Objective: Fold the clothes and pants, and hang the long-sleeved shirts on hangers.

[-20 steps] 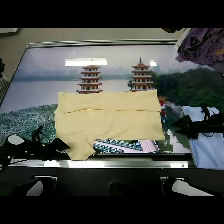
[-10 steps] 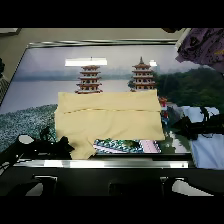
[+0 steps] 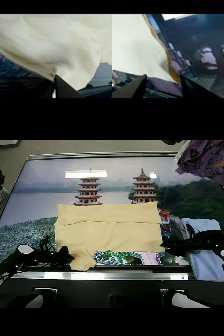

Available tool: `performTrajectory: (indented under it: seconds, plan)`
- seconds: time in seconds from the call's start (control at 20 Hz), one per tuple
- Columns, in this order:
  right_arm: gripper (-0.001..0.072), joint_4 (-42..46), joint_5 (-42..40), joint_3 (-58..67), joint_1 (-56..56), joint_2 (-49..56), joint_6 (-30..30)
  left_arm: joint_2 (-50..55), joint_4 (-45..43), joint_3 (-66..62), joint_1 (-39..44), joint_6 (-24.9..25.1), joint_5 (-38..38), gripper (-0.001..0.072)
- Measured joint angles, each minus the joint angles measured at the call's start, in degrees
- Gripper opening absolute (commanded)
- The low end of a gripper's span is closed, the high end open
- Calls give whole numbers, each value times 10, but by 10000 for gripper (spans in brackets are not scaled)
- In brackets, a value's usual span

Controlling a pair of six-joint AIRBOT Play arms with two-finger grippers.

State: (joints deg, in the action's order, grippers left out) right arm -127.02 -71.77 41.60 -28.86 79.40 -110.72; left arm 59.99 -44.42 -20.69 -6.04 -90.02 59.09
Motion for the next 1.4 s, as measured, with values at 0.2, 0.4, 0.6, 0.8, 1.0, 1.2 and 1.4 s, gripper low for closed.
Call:
performTrajectory:
  seconds: [0.2,0.4,0.6,0.8,1.0,1.2,1.4]
  plan:
    - [203,8,28,-10,40,0,4,0,1,-2,0,0,6,19]
    - [29,12,36,-13,51,0,11,-3,-2,-7,-8,-1,15,17]
    - [29,41,11,-15,54,-25,63,-38,-75,-49,-54,-13,78,17]
    - [28,87,-70,-14,55,-87,125,-112,-174,-95,-96,-21,183,17]
    - [28,148,-129,-14,55,-152,176,-186,-213,-111,-109,-24,257,17]
    - [28,150,-133,2,55,-170,188,-199,-186,-120,-112,-19,249,17]
    - [28,128,-111,40,56,-146,165,-144,-154,-156,-103,3,206,17]
